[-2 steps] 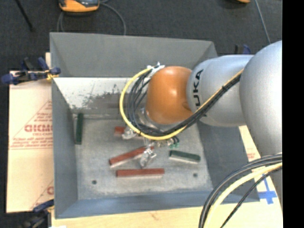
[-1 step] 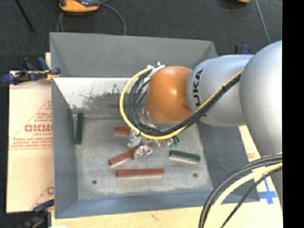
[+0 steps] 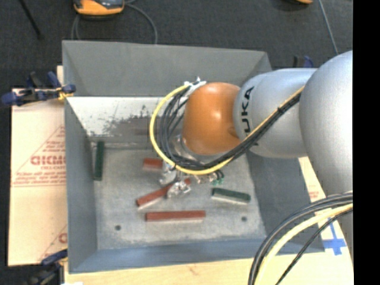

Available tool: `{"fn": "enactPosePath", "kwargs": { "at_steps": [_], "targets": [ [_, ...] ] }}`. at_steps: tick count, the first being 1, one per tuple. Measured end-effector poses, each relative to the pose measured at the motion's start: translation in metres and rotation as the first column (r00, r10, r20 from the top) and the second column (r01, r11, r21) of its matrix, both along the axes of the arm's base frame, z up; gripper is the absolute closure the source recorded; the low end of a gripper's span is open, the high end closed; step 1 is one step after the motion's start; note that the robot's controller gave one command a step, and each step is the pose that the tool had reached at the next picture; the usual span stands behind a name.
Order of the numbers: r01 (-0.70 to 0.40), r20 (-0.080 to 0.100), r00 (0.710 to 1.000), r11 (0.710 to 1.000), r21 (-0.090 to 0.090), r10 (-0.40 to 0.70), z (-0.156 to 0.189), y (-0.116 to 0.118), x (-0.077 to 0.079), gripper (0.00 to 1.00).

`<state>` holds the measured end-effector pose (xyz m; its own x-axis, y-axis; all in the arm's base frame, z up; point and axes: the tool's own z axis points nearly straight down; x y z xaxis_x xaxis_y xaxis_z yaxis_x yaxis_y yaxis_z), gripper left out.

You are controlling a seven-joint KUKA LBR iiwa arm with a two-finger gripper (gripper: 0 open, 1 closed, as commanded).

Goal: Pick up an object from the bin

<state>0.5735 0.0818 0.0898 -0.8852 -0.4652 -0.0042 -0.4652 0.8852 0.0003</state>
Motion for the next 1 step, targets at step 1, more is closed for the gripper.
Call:
{"fn": "enactPosePath", "kwargs": {
  "at_steps": [1],
  "targets": [
    [0.046, 0.003, 0.999, 0.999, -0.002, -0.046, 0.153, -0.0048, 0.0031, 1.0]
  ]
}}
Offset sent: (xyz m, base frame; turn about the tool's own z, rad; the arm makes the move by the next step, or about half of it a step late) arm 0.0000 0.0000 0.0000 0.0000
